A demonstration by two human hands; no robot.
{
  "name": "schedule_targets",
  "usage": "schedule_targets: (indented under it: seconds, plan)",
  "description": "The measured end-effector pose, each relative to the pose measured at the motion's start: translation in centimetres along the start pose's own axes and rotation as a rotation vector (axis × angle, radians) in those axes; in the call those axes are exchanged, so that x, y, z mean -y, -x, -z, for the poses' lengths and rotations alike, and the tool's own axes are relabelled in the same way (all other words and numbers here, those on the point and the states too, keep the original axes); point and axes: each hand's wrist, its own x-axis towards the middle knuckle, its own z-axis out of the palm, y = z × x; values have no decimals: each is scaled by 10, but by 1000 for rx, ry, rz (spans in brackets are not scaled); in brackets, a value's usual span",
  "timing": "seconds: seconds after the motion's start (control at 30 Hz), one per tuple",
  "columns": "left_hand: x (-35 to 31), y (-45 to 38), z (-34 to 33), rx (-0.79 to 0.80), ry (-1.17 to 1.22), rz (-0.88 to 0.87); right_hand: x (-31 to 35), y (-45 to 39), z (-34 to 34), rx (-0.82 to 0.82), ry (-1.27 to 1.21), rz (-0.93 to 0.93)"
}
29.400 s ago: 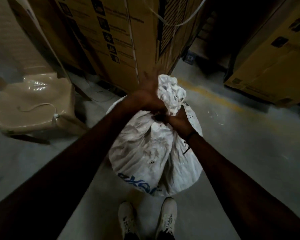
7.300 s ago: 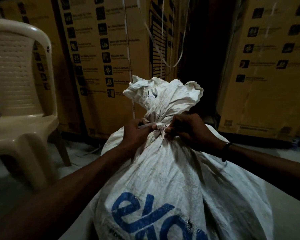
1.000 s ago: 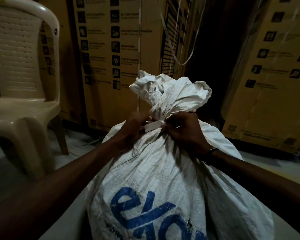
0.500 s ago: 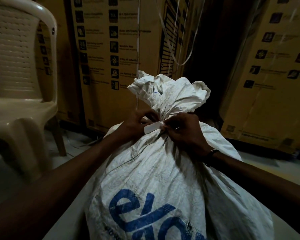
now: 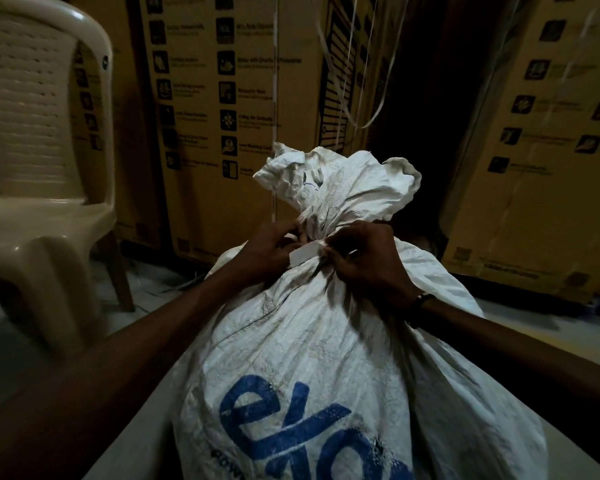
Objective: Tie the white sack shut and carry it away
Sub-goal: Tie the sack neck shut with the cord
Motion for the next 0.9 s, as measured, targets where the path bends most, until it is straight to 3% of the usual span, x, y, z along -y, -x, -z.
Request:
schedule_targets:
  seconds: [0.4,0.57,0.9]
  plan:
    - [13,2,-2,-118,315,145,17,-10,8,66,105,16]
    - [10,2,-5,-184,323,168,18,-22,11,291,329,187]
    - [10,2,-18,-203,446,247,1,-18,19,389,284,164]
